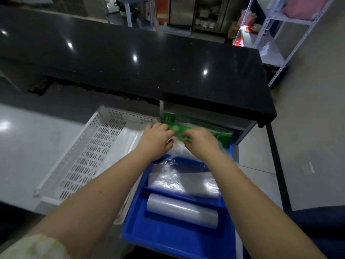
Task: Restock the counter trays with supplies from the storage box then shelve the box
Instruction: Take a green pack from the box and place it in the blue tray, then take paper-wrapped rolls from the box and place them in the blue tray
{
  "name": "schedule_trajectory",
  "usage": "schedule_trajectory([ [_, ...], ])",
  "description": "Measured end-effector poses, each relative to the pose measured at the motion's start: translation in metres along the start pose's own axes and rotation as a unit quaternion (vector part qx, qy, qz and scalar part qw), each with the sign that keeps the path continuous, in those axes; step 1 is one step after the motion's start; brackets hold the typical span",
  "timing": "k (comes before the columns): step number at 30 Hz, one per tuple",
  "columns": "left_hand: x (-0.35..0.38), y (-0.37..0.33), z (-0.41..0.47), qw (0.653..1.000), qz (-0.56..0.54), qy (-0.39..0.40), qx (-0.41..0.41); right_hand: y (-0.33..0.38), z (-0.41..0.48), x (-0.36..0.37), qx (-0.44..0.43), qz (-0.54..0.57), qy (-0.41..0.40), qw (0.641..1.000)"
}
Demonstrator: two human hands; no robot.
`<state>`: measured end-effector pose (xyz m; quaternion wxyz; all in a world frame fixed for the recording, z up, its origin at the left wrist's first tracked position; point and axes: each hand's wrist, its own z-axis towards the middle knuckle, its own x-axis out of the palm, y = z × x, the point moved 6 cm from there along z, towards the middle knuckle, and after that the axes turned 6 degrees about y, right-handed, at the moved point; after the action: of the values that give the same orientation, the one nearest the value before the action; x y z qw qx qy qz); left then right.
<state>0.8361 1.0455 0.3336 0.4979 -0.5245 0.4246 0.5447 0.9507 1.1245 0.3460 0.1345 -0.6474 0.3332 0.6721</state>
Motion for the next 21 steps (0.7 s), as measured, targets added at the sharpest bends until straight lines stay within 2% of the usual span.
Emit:
schedule_trajectory([
  [5, -0.04, 0.064, -0.044, 0.991, -0.021, -0.072, -0.108, 0.08, 0.021, 0.003, -0.109, -0.012, -0.03, 0.994],
  [10, -0.074, 0.154, -0.139, 0.97, -0.003, -0.117, -0.212, 0.202, 0.034, 0.013, -0.216, 0.011, -0.073, 0.974],
  [16, -0.098, 0.283, -0.31, 0.93, 0.019, -0.125, -0.346, 0.413, 0.031, 0.065, -0.363, 0.012, -0.07, 0.929],
  [21, -0.123, 0.397, -0.479, 0.882, 0.044, -0.129, -0.451, 0.611, 0.014, 0.122, -0.452, 0.035, -0.041, 0.89],
])
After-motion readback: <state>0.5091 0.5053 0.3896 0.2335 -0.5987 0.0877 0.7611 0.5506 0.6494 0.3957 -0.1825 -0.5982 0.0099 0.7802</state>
